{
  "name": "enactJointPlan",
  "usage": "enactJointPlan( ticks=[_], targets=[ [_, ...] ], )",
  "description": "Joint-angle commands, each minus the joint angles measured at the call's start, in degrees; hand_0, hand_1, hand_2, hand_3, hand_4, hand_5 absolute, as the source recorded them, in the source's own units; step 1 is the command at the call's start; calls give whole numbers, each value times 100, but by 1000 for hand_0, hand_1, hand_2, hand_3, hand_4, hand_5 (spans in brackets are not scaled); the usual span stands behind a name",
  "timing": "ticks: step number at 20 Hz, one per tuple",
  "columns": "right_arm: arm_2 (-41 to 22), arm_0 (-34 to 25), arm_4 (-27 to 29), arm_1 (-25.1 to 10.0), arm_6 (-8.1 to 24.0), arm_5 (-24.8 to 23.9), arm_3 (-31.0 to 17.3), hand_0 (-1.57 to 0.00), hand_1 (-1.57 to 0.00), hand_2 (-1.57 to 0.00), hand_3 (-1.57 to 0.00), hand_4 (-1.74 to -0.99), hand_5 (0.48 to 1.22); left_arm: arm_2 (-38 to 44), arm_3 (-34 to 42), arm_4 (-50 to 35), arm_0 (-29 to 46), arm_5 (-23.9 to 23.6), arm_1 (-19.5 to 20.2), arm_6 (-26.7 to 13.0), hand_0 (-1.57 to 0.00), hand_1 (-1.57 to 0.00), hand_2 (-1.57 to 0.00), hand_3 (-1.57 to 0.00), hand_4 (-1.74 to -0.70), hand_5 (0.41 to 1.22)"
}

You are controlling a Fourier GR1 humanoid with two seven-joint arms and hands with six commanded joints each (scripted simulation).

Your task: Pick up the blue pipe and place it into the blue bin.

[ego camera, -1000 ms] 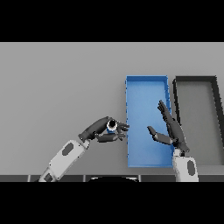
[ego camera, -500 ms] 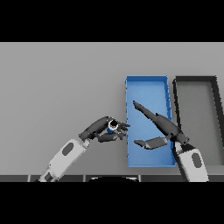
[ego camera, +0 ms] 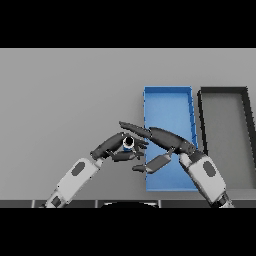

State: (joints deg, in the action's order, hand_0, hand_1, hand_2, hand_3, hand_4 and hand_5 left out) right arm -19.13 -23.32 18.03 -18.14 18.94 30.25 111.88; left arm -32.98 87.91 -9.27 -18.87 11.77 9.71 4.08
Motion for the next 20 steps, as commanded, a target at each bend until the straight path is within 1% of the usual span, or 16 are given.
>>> enactJointPlan(
  ticks=[1, 3, 5, 6, 7, 9, 10, 11, 12, 13, 14, 15, 16, 17, 19, 20],
  targets=[
    [-56, -85, 38, 92, 39, 5, -67, 1, 1, 1, 1, -1251, 535, 6, -63, -1, -54, 4, -53, -10, -1571, -1571, -1571, -1484, -1731, 1221],
    [-137, -186, 2, 181, 134, 49, -206, 1, 1, 1, 1, -1233, 528, 16, -47, -78, -46, 75, -28, -78, -1571, -1571, -1571, -1504, -1730, 1221],
    [-176, -403, -93, 354, 229, 12, -460, 1, 1, 1, 1, -1225, 515, 51, -72, -125, -28, 174, 36, 22, -1571, -1571, -1571, -1517, -1731, 1221],
    [-261, -508, -114, 484, 302, -11, -533, 1, 1, 1, 1, -1222, 512, 44, -149, -108, -73, 186, -2, -32, -1571, -1571, -1571, -1515, -1733, 1221],
    [-305, -512, -151, 541, 165, 9, -621, 1, 1, -9, 1, -1223, 512, 51, -163, -102, -83, 196, -5, -75, -1571, -1571, -1571, -1509, -1731, 1221],
    [-285, -725, -87, 573, 239, 128, -856, 1, -13, -42, 1, -1231, 512, 64, -81, -182, -63, 264, 31, -98, -1571, -1571, -1571, -1450, -1723, 1221],
    [-274, -804, -43, 591, 216, 187, -931, -14, -36, -68, -11, -1241, 516, 89, -117, -256, -46, 324, 34, -93, -1571, -1571, -1571, -1474, -1720, 1221],
    [-317, -892, -115, 672, 222, 225, -1083, -54, -83, -115, -43, -1268, 519, 92, -4, -317, -20, 387, 74, -54, -1571, -1567, -1571, -1395, -1717, 1221],
    [-328, -984, -117, 716, 252, 265, -1166, -138, -166, -193, -106, -1308, 523, 94, -100, -115, -123, 345, 63, 162, -1496, -1393, -1367, -1150, -1630, 1221],
    [-361, -1059, -108, 767, 343, 287, -1219, -278, -313, -329, -228, -1352, 528, -20, -53, 176, -120, 256, 184, -40, -1236, -1120, -1093, -920, -1613, 1221],
    [-401, -1103, -114, 798, 352, 336, -1243, -478, -500, -500, -375, -1390, 538, -71, 0, 416, -212, 164, 247, -262, -993, -895, -875, -736, -1587, 1221],
    [-382, -1133, -50, 759, 328, 418, -1259, -697, -714, -714, -562, -1453, 551, -113, 72, 493, -136, 90, 215, -179, -879, -828, -796, -667, -1611, 1221],
    [-456, -1140, 8, 871, 284, 429, -1338, -872, -886, -886, -701, -1503, 573, -120, 40, 513, -125, 78, 201, -176, -895, -867, -845, -656, -1637, 1221],
    [-444, -1140, 219, 876, 398, 415, -1316, -1012, -1023, -1023, -828, -1541, 604, -53, 88, 399, -94, 45, 127, -82, -1030, -1008, -990, -623, -1658, 1192],
    [-477, -1083, 302, 946, 496, 227, -1293, -1213, -1220, -1220, -1096, -1492, 706, 46, 68, 111, -18, 124, -4, 92, -1225, -1211, -1199, -525, -1688, 1203],
    [-465, -1027, 235, 984, 336, 198, -1329, -1285, -1290, -1290, -1191, -1475, 809, 79, 17, 27, 18, 171, -55, 138, -1294, -1283, -1274, -533, -1698, 1206]
  ],
)
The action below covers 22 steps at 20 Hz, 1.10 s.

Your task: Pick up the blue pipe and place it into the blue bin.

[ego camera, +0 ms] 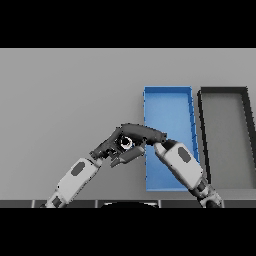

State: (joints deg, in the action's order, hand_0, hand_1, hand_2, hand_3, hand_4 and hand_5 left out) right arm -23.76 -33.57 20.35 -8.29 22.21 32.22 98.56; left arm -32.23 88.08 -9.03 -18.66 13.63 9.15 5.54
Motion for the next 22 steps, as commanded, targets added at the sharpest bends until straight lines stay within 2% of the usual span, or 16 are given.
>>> enactJointPlan(
  ticks=[1, 3, 5, 6, 8, 9, 10, 12, 13, 15, 16, 17, 18, 20, 21, 22],
  targets=[
    [7, -40, -67, 48, -48, -23, 17, -1342, -1346, -1346, -1267, -1464, 891, 30, 32, -101, 15, 37, 7, 28, -1349, -1340, -1333, -527, -1707, 1209],
    [-32, 66, -331, -2, -314, 14, 140, -1424, -1427, -1427, -1376, -1456, 1010, 0, -36, -14, -56, -13, 9, 113, -1429, -1423, -1419, -588, -1719, 1214],
    [-3, 90, -530, -11, -484, 99, 195, -1477, -1479, -1479, -1446, -1465, 1086, -31, -70, -4, -133, -48, 84, 187, -1480, -1454, -1474, -550, -1727, 1216],
    [2, 94, -605, 73, -450, 105, 181, -1496, -1497, -1497, -1471, -1469, 1113, -90, -70, 30, -129, -114, 123, 245, -1498, -1453, -1493, -527, -1730, 1217],
    [60, 204, -351, 106, -258, 193, 264, -1523, -1524, -1524, -1507, -1473, 1152, -146, -71, 36, -180, -149, 211, 295, -1499, -1356, -1521, -505, -1734, 1219],
    [39, 202, -293, 203, -131, 185, 258, -1533, -1533, -1533, -1520, -1474, 1166, -193, -61, 71, -193, -115, 239, 316, -1426, -1220, -1350, -531, -1637, 1219],
    [32, 224, -328, 273, -194, 175, 232, -1540, -1541, -1541, -1530, -1477, 1177, -216, -31, 114, -211, -67, 306, 279, -1407, -1190, -1242, -518, -1544, 1219],
    [72, 240, -356, 228, -211, 233, 335, -1551, -1552, -1552, -1545, -1480, 1193, -235, -21, 100, -239, 106, 388, 167, -979, -802, -819, -332, -1343, 1220],
    [77, 247, -420, 287, -186, 274, 290, -1555, -1556, -1556, -1550, -1481, 1198, -239, -51, 155, -252, 224, 415, 103, -783, -642, -655, -266, -1251, 1220],
    [100, 314, -395, 315, -258, 256, 348, -1561, -1561, -1561, -1558, -1482, 1206, -181, -26, 276, -255, 392, 446, 27, -501, -410, -419, -170, -1110, 1184],
    [122, 306, -382, 320, -218, 245, 352, -1563, -1563, -1563, -1560, -1483, 1209, -150, -79, 374, -268, 441, 427, 72, -401, -328, -335, -136, -1051, 1118],
    [120, 386, -416, 317, -414, 301, 319, -1565, -1565, -1565, -1562, -1483, 1212, -138, -86, 543, -274, 414, 400, 0, -320, -262, -268, -108, -995, 1042],
    [143, 325, -377, 368, -286, 275, 305, -1566, -1566, -1566, -1564, -1484, 1214, -108, -110, 606, -257, 387, 385, 68, -256, -210, -214, -86, -950, 964],
    [170, 277, -394, 401, -261, 279, 279, -1568, -1568, -1568, -1567, -1484, 1216, -67, -136, 606, -223, 326, 391, -78, -163, -134, -137, -55, -880, 842],
    [231, 319, -341, 340, -343, 326, 296, -1568, -1568, -1568, -1567, -1484, 1217, -80, -182, 670, -205, 266, 377, -124, -131, -107, -109, -44, -854, 794],
    [175, 346, -401, 415, -290, 310, 315, -1569, -1569, -1569, -1568, -1485, 1218, -97, -134, 712, -179, 224, 378, -169, -104, -85, -87, -35, -836, 754]
  ],
)
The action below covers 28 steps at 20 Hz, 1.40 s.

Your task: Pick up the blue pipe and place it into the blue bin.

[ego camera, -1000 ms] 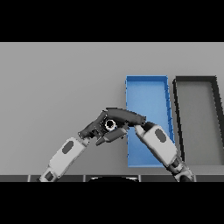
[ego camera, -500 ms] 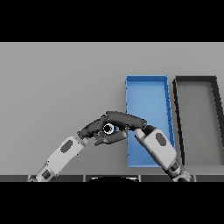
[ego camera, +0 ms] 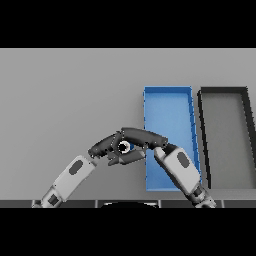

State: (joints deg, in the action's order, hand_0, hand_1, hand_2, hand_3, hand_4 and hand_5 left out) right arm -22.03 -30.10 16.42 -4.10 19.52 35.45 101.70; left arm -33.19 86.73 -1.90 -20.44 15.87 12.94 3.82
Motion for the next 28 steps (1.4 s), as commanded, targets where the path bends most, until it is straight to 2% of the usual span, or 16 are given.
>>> enactJointPlan(
  ticks=[1, 2, 3, 4, 5, 7, 10, 12, 14, 17, 18, 21, 25, 28],
  targets=[
    [71, -114, 8, 29, 213, -46, -1, -1569, -1569, -1569, -1569, -1485, 1219, -3, -2, -17, -7, -33, -44, -7, -83, -68, -69, -28, -826, 719],
    [61, -70, -19, 64, 213, -27, 26, -1570, -1570, -1570, -1569, -1485, 1219, 25, -68, -39, -44, -29, -58, 60, -66, -54, -55, -22, -828, 689],
    [122, -14, -3, 0, 34, 0, 102, -1570, -1570, -1570, -1570, -1485, 1219, 57, -48, -104, -26, 3, -28, 65, -53, -43, -44, -17, -830, 659],
    [111, -21, -108, 47, -71, 2, 12, -1570, -1570, -1570, -1570, -1487, 1220, 88, -59, -176, -12, -17, -65, -70, -42, -34, -35, -14, -842, 636],
    [57, -12, -119, 134, -26, -41, 22, -1570, -1570, -1570, -1570, -1488, 1220, 98, -38, -233, 28, -56, -88, -356, -33, -27, -28, -11, -853, 623],
    [124, 5, -45, 127, -69, -69, 15, -1571, -1571, -1571, -1570, -1491, 1220, 148, 50, -338, 111, -73, -30, -596, -21, -17, -17, -7, -873, 612],
    [313, -205, 1108, 268, 661, -404, 27, -1571, -1571, -1571, -1571, -1492, 1221, 106, 52, -281, 166, -118, -45, -655, -10, -8, -8, -3, -878, 572],
    [488, -432, 1871, 215, 1081, -696, 22, -1571, -1571, -1571, -1571, -1493, 1221, 84, 63, -271, 183, -115, -47, -680, -6, -5, -5, -1, -873, 543],
    [594, -648, 2329, 161, 1325, -943, 20, -1571, -1571, -1571, -1571, -1494, 1221, 68, 136, -261, 247, -87, 20, -572, -4, -3, -3, -1, -868, 529],
    [771, -1271, 2710, -42, 1519, -1447, 113, -1571, -1571, -1571, -1571, -1492, 1221, 63, 197, -287, 243, -137, -12, -723, -1, -1, -1, 0, -865, 509],
    [829, -1523, 2785, -132, 1518, -1626, 124, -1571, -1571, -1571, -1571, -1493, 1221, 38, 128, -226, 227, -155, -34, -751, -1, -1, -1, 0, -864, 503],
    [1172, -2288, 2871, -449, 1203, -1548, -158, -1571, -1571, -1571, -1571, -1495, 1221, 18, 213, -208, 279, -135, 17, -643, 0, 0, 0, 1, -867, 486],
    [1737, -2945, 2497, -838, 733, -1891, -1021, -1571, -1571, -1571, -1571, -1497, 1221, 27, 244, -242, 257, -116, 34, -777, 1, 1, 1, 1, -860, 484],
    [1972, -3127, 2062, -1155, 625, -2006, -1689, -1571, -1571, -1571, -1571, -1498, 1221, 59, 221, -234, 248, -121, 79, -819, 1, 1, 1, 1, -844, 481]
  ],
)
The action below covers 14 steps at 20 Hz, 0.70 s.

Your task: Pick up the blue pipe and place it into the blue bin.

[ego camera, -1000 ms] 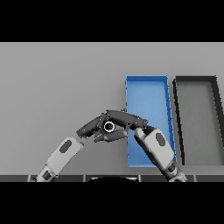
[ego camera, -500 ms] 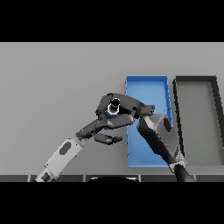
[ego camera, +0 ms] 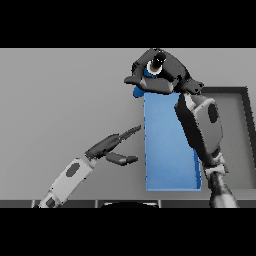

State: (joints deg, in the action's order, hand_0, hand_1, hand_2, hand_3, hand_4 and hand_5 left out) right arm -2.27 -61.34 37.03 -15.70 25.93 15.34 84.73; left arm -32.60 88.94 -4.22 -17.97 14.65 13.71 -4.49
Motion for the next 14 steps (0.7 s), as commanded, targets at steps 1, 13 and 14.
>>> enactJointPlan(
  ticks=[1, 13, 14],
  targets=[
    [98, 58, -115, -126, -13, -60, -176, -1571, -1571, -1571, -1571, -1498, 1221, 3, 39, 1, -1, -35, -18, -20, 1, 1, 1, 1, -841, 477],
    [361, 1818, -658, -661, 587, -697, -1063, -1571, -1571, -1571, -1571, -1499, 1221, 27, 142, 91, 135, -48, 191, 59, 1, 1, 1, 1, -825, 468],
    [313, 2040, -710, -641, 748, -863, -1018, -1571, -1571, -1571, -1571, -1499, 1221, -2, 199, 91, 176, -58, 179, 36, 1, 1, 1, 1, -828, 469]
  ],
)
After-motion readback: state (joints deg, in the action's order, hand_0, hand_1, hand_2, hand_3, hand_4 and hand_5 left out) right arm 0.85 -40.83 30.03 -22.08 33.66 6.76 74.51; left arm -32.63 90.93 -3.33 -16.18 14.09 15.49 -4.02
